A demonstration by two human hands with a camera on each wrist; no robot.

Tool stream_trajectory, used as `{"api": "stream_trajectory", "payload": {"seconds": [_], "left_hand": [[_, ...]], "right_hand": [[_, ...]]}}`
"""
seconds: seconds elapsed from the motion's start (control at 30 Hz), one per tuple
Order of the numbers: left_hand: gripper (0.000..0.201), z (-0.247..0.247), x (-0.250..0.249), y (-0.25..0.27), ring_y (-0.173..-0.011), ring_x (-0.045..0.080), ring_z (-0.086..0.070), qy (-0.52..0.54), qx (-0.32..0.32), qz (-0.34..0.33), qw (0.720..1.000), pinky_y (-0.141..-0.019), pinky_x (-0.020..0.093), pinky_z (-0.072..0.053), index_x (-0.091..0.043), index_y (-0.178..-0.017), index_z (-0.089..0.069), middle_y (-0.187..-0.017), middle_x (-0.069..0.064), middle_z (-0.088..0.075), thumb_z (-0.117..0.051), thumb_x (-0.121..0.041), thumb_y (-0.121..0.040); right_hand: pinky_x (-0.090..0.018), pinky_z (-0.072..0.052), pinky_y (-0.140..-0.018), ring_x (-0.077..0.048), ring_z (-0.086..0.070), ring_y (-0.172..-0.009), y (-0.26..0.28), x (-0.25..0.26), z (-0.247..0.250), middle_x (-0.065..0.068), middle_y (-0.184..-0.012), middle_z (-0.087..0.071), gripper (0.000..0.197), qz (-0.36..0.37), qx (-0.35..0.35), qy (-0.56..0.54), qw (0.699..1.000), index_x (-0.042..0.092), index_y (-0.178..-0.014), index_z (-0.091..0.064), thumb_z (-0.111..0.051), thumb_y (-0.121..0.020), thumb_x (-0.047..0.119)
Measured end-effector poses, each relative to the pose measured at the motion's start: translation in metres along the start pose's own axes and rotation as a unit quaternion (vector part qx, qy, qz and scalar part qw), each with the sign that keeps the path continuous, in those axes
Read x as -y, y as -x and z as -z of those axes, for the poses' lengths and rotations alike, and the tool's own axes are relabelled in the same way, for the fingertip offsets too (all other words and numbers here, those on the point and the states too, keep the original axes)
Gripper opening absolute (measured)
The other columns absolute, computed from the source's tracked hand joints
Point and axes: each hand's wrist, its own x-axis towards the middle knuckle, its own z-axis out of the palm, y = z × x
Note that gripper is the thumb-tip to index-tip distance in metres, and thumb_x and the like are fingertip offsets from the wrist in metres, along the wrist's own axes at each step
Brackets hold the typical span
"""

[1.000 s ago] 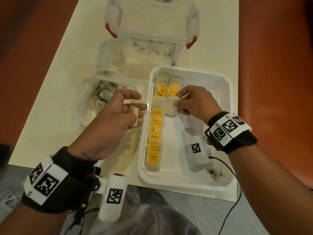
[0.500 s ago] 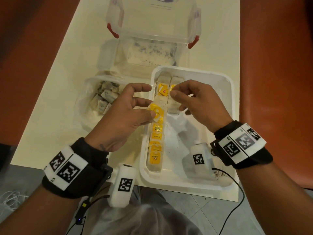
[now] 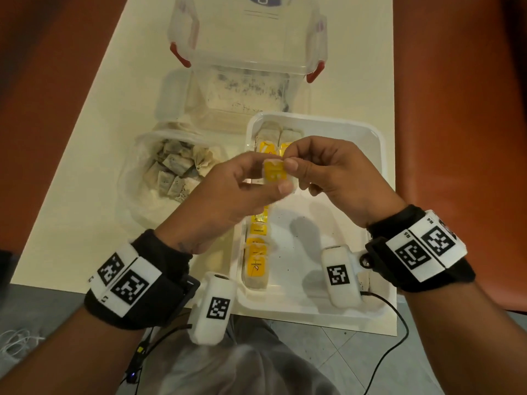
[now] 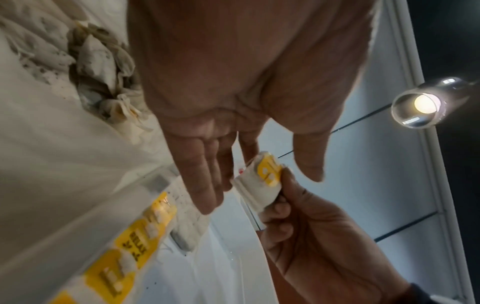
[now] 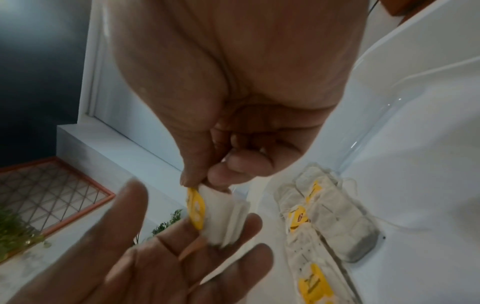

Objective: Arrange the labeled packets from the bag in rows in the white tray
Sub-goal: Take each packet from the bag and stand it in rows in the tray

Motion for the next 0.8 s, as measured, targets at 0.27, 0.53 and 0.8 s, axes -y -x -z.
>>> {"api": "stream_trajectory", "payload": {"seconds": [0.27, 0.53, 0.8], "left_hand": [[0.015, -0.009, 0.005, -0.004, -0.088, 0.017, -0.073, -0.047, -0.066, -0.038, 0.996, -0.077, 0.040, -0.057, -0.022, -0.100, -0.077, -0.089, 0.003, -0.078, -0.073, -0.029, -0.087], [0.014, -0.010, 0.013, -0.001, -0.064, 0.012, -0.073, -0.110, -0.045, -0.011, 0.993, -0.050, 0.015, -0.046, -0.021, -0.070, -0.072, -0.066, -0.001, -0.073, -0.080, -0.025, -0.081], [0.019, -0.015, 0.023, 0.000, -0.058, 0.015, -0.072, -0.196, -0.055, 0.032, 0.979, -0.070, 0.036, -0.061, -0.013, -0.081, -0.076, -0.069, -0.002, -0.076, -0.075, -0.031, -0.086]], "right_hand": [[-0.022, -0.039, -0.054, -0.008, -0.051, -0.059, 0.003, 0.007, 0.003, 0.010, -0.068, -0.062, 0.006, 0.013, -0.029, -0.057, 0.998, 0.018, -0.090, -0.068, -0.065, -0.094, 0.014], [-0.024, -0.048, -0.063, -0.016, -0.063, -0.073, 0.005, -0.004, 0.006, -0.003, -0.079, -0.070, 0.009, -0.059, 0.002, -0.047, 0.997, 0.018, -0.091, -0.071, -0.076, -0.084, 0.016], [-0.026, -0.051, -0.059, -0.013, -0.070, -0.065, -0.003, -0.022, 0.006, -0.002, -0.082, -0.064, 0.016, -0.088, 0.014, 0.013, 0.996, 0.013, -0.096, -0.060, -0.073, -0.089, 0.008]]}}
